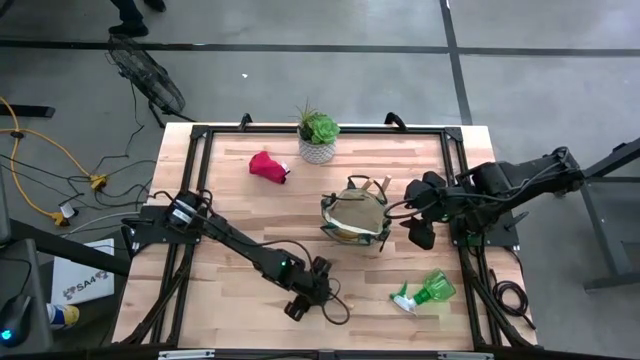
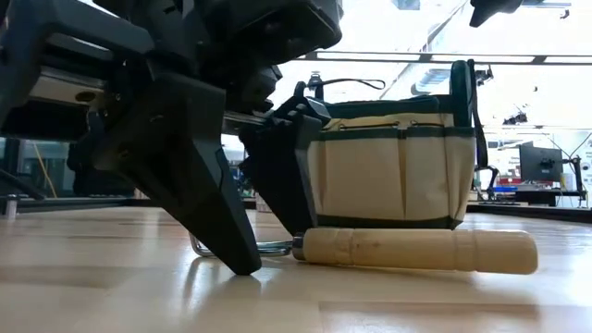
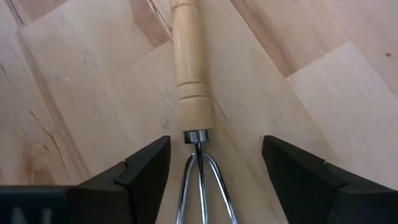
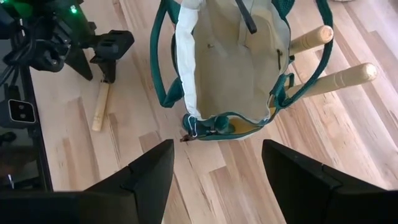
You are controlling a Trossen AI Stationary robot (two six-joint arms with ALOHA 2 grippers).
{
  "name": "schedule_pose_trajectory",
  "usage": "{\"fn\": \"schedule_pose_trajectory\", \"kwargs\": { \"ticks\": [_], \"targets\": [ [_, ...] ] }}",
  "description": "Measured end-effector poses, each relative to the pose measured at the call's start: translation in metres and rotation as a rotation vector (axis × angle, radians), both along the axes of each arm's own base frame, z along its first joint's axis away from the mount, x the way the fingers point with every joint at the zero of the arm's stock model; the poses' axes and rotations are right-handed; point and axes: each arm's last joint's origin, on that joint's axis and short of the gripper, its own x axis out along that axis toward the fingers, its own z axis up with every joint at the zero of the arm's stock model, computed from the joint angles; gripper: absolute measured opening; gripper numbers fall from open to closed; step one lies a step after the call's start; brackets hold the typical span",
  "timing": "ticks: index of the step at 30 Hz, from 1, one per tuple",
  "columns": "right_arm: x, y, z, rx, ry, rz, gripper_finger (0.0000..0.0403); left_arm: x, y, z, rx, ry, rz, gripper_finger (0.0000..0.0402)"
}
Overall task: Pick & Place Garden tools in Gardening bag
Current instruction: Put the brown hand rake into the gardening bag
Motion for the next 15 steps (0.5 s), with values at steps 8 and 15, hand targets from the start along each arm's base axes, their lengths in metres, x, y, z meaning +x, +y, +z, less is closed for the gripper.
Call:
{"fn": "schedule_pose_trajectory", "kwargs": {
  "ticks": [8, 15],
  "targets": [
    [0.000, 0.000, 0.000, -0.003, 0.000, -0.001, 0.0236, -0.001, 0.000, -0.002, -0.019, 0.026, 0.031, 0.0160],
    [0.000, 0.000, 0.000, -0.012, -0.003, -0.007, 0.0236, -0.001, -0.001, -0.013, -0.053, 0.074, 0.076, 0.0103]
  ]
}}
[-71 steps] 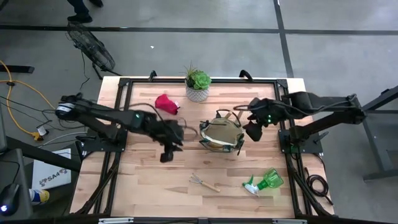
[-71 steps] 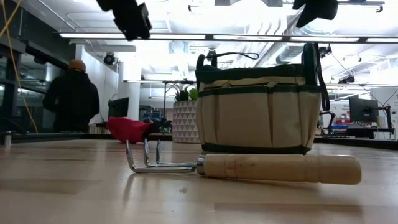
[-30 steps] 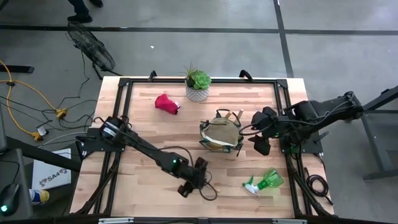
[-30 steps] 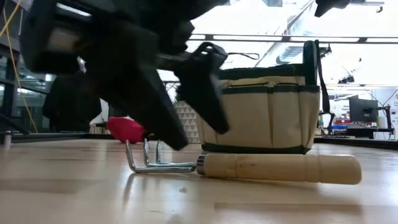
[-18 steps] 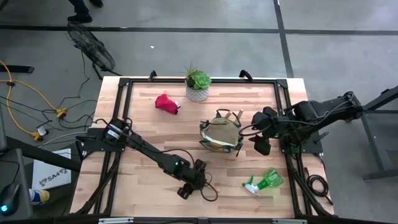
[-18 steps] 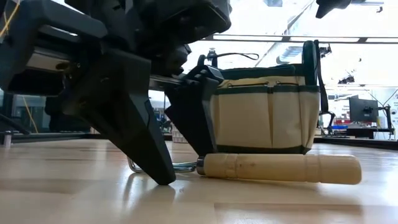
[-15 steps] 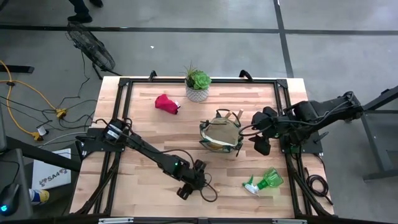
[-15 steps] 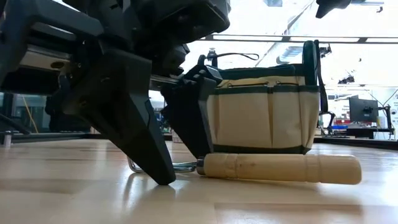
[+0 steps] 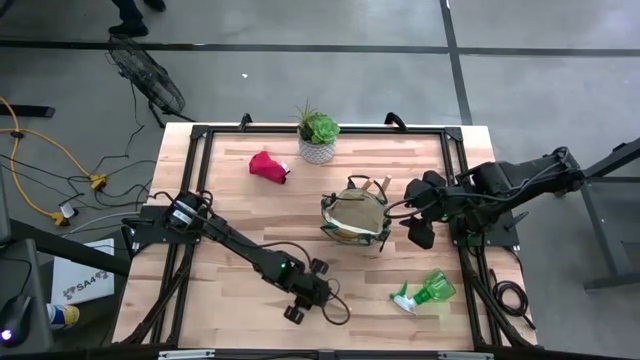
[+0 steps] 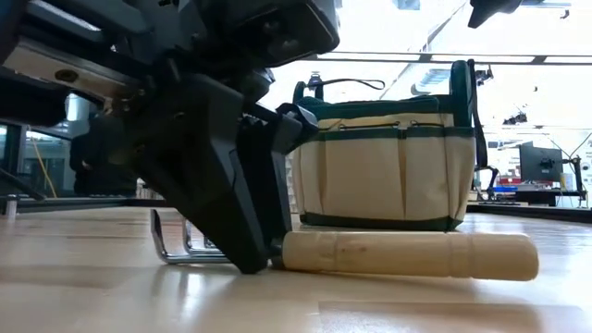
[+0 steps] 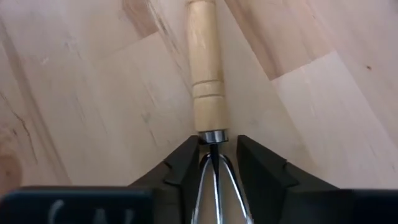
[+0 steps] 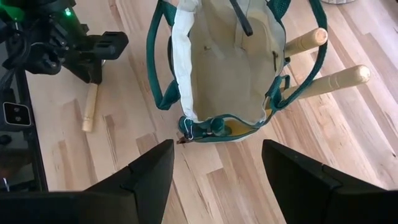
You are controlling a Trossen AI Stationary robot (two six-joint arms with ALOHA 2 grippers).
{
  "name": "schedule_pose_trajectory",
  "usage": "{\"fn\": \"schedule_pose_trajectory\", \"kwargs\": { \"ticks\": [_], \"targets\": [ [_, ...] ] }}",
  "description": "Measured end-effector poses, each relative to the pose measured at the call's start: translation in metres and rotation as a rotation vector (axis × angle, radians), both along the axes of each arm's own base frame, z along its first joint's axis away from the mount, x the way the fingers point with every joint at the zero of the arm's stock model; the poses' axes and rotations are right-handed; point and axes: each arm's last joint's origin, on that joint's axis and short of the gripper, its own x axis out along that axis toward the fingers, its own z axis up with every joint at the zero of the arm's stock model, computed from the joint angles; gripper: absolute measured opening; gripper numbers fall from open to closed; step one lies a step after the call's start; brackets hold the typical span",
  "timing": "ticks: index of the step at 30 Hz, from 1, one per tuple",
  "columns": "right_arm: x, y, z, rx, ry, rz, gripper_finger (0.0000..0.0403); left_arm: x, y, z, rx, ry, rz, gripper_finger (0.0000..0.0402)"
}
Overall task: Pick & Place Garden tools in Gardening bag
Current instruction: Put the brown hand rake into the gardening bag
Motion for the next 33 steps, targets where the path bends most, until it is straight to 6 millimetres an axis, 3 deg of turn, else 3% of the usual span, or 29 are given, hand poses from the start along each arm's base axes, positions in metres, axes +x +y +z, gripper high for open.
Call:
{"fn": "schedule_pose_trajectory", "kwargs": {
  "ticks": [8, 16, 23, 25, 33],
  "targets": [
    [0.000, 0.000, 0.000, 0.001, 0.000, 0.000, 0.0236, 0.000, 0.001, -0.001, -0.028, 0.021, 0.057, 0.0035],
    [0.000, 0.000, 0.000, 0.002, 0.000, 0.001, 0.0236, -0.001, 0.000, 0.000, -0.071, 0.038, 0.061, 0.0035],
    [0.000, 0.000, 0.000, 0.000, 0.001, 0.007, 0.0236, -0.005, 0.005, 0.021, -0.123, 0.041, 0.036, 0.0031],
    [0.000, 0.000, 0.000, -0.001, 0.001, 0.008, 0.0236, -0.005, 0.010, 0.031, -0.172, 0.043, 0.013, 0.0004],
    [0.000, 0.001, 0.000, 0.005, 0.002, 0.034, 0.0236, -0.008, 0.031, 0.078, -0.323, 0.001, -0.031, 0.0004]
  ]
}}
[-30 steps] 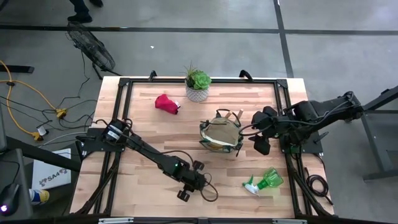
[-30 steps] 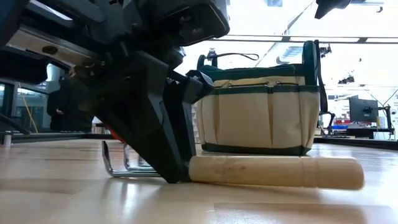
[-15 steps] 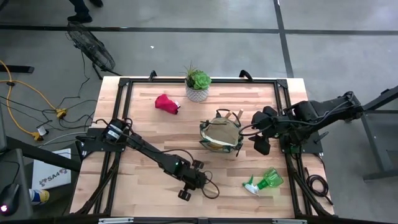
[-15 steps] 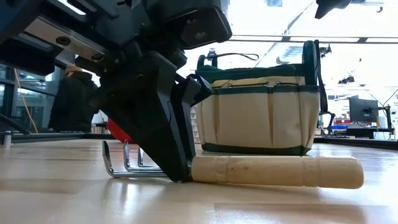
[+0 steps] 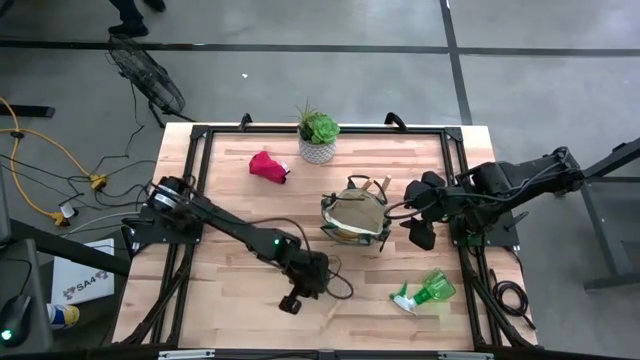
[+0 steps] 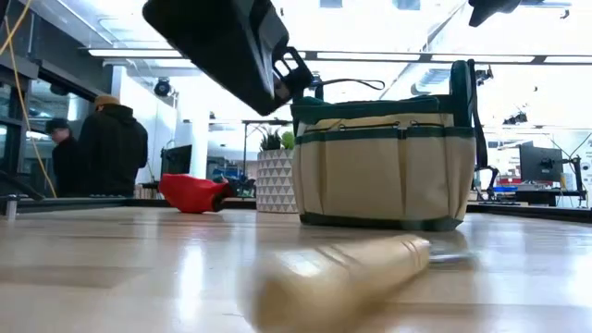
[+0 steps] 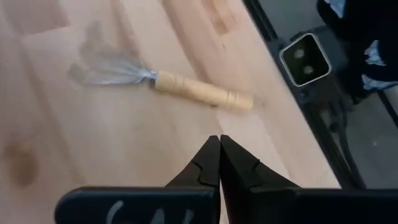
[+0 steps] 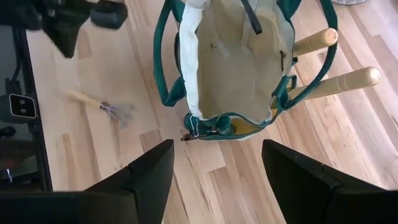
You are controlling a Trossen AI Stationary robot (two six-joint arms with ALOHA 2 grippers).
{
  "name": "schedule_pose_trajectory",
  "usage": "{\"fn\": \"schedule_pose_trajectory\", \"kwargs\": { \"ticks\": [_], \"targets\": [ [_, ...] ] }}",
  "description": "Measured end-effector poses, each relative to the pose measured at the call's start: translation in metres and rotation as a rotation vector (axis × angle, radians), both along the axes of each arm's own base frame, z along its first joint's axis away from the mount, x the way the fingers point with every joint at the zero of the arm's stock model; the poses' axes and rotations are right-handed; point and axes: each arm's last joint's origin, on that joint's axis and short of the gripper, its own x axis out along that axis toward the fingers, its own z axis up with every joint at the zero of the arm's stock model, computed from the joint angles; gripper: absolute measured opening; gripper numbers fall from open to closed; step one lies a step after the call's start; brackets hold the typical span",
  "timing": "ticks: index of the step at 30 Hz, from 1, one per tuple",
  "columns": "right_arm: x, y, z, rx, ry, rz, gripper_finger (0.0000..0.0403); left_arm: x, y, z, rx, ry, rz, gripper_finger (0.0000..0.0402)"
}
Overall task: Pick & Place Garden tools in Gardening bag
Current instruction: Put the brown hand rake into the gardening bag
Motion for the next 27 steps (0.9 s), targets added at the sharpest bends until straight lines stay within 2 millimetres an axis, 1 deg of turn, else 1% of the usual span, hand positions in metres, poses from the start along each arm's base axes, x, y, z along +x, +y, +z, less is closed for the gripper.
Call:
{"fn": "schedule_pose_trajectory", "kwargs": {
  "ticks": [2, 6, 8, 10, 12, 15, 18, 23, 25, 27],
  "targets": [
    [0.000, 0.000, 0.000, 0.001, 0.000, 0.000, 0.0236, -0.002, 0.003, 0.004, 0.024, -0.003, 0.012, 0.0003],
    [0.000, 0.000, 0.000, 0.001, 0.000, 0.000, 0.0236, -0.001, 0.007, 0.002, 0.074, -0.021, 0.005, 0.0002],
    [0.000, 0.000, 0.000, 0.001, 0.000, 0.000, 0.0236, 0.001, 0.008, 0.001, 0.118, -0.041, 0.052, 0.0002],
    [0.000, 0.000, 0.000, 0.001, 0.000, 0.000, 0.0236, 0.002, 0.010, -0.001, 0.157, -0.036, 0.138, 0.0001],
    [0.000, 0.000, 0.000, 0.004, 0.000, -0.004, 0.0236, 0.003, 0.011, -0.002, 0.179, -0.037, 0.184, 0.0009],
    [0.000, 0.000, 0.000, 0.006, 0.000, -0.007, 0.0236, 0.003, 0.011, -0.001, 0.202, -0.055, 0.164, 0.0039],
    [0.000, 0.000, 0.000, 0.004, 0.000, -0.003, 0.0236, 0.002, 0.011, -0.001, 0.204, -0.049, 0.161, 0.0088],
    [0.000, 0.000, 0.000, 0.004, 0.000, -0.003, 0.0236, -0.003, 0.013, -0.005, 0.217, 0.019, 0.146, 0.0170],
    [0.000, 0.000, 0.000, 0.004, 0.000, -0.003, 0.0236, -0.004, 0.013, -0.006, 0.225, 0.037, 0.144, 0.0192],
    [0.000, 0.000, 0.000, 0.004, 0.000, -0.003, 0.0236, -0.005, 0.013, -0.007, 0.231, 0.047, 0.143, 0.0206]
  ]
}}
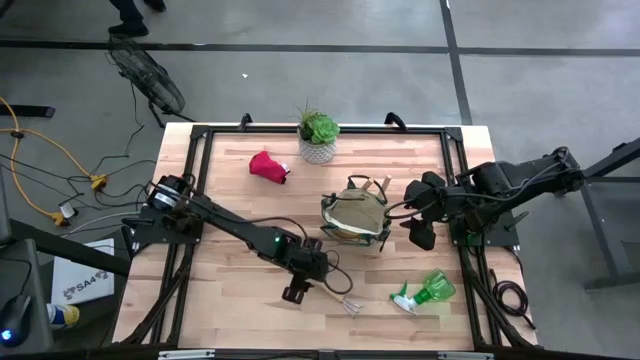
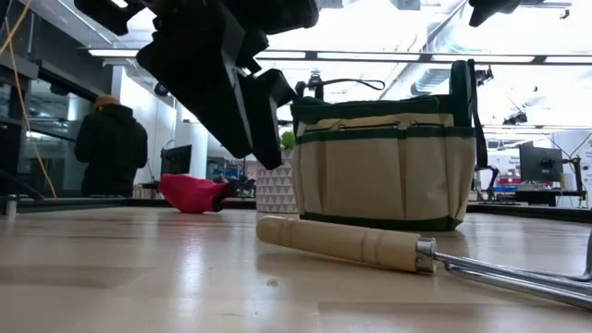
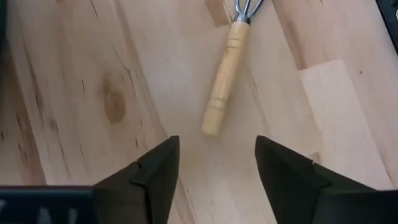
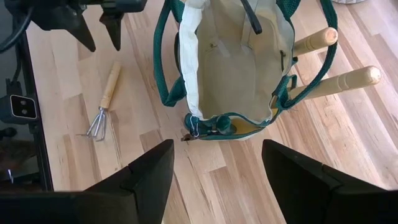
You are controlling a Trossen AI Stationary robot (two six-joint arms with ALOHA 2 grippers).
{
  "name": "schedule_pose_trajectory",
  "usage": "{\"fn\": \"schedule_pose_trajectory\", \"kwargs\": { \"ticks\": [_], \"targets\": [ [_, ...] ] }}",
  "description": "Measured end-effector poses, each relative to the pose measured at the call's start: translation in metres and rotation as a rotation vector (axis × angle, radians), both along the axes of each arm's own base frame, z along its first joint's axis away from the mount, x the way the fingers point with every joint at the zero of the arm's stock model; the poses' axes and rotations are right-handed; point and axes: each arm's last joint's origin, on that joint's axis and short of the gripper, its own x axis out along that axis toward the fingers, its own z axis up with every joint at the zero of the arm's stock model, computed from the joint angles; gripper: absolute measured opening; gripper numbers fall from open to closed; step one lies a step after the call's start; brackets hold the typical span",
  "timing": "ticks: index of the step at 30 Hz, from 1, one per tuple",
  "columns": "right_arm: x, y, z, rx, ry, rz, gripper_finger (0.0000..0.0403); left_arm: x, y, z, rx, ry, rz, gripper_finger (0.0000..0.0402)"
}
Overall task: Pick & Place Garden tools in Gardening bag
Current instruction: Put the brown hand rake into the gardening bag
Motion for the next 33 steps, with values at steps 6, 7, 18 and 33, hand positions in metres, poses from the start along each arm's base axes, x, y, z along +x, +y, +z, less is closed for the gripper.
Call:
{"fn": "schedule_pose_trajectory", "kwargs": {
  "ticks": [6, 7, 18, 33],
  "targets": [
    [0.000, 0.000, 0.000, 0.000, 0.000, 0.000, 0.0236, 0.001, 0.000, 0.000, 0.025, -0.022, -0.037, 0.0207],
    [0.000, 0.000, 0.000, 0.000, 0.000, 0.000, 0.0236, 0.002, 0.000, -0.001, 0.029, -0.019, -0.041, 0.0206],
    [0.000, 0.000, 0.000, 0.011, -0.001, -0.017, 0.0236, 0.004, -0.002, -0.011, 0.031, 0.006, -0.039, 0.0202],
    [0.001, 0.000, 0.000, 0.017, -0.008, -0.022, 0.0236, 0.014, -0.009, -0.027, 0.144, -0.086, -0.165, 0.0202]
  ]
}}
